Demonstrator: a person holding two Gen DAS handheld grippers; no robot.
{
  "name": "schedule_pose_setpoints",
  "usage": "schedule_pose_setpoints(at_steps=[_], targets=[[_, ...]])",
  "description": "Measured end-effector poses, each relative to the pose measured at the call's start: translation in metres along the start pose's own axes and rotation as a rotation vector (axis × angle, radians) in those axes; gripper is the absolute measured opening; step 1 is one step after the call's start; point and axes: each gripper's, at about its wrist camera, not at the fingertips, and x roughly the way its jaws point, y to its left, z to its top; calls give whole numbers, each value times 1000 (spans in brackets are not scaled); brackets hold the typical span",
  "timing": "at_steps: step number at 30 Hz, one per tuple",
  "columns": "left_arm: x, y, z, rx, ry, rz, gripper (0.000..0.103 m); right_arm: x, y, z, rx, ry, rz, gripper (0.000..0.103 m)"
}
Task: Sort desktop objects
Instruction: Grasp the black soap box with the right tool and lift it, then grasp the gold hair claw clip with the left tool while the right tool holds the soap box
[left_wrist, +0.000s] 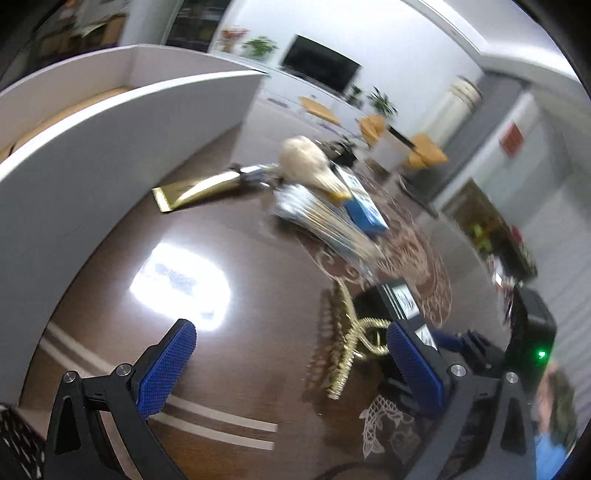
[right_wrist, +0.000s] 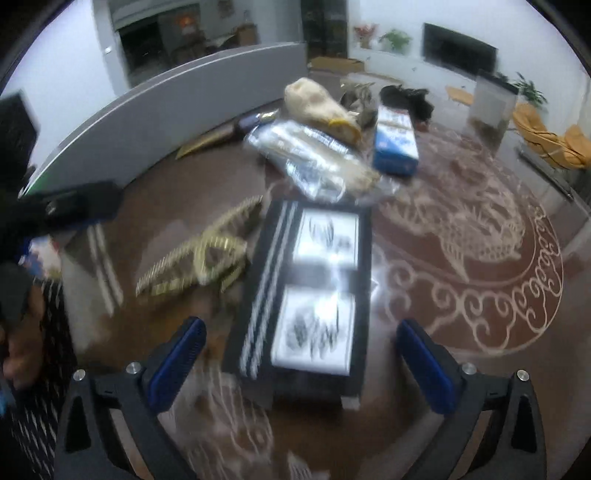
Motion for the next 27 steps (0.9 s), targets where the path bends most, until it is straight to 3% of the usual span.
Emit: schedule_pose_setpoints(at_steps=[5,8,12,17,20,26,27], targets=[[9,-21,-5,112,54,-4,103,-6,-5,1,-39,-29,-17,101],[14,-27,-8,145,72,5,103,-3,-11,7,-39,-27,-2,60],[15,-30,-11,158,88,1,103,-6,-18,5,-31,-43,-25,59],[24,-43,-16,215,128,-13,103,-21,-50,-17,114,-66,-150,60],[40,-55,-19,272,178,0,103,-28,-59,-29,141,-74,-183,60],[68,-85,-26,451,170,208,103,-30,-60,-30,177,-90,-198,62],[69,-86,-26,449,160,199,103,-29,-59,-28,178,-89,-194,64]])
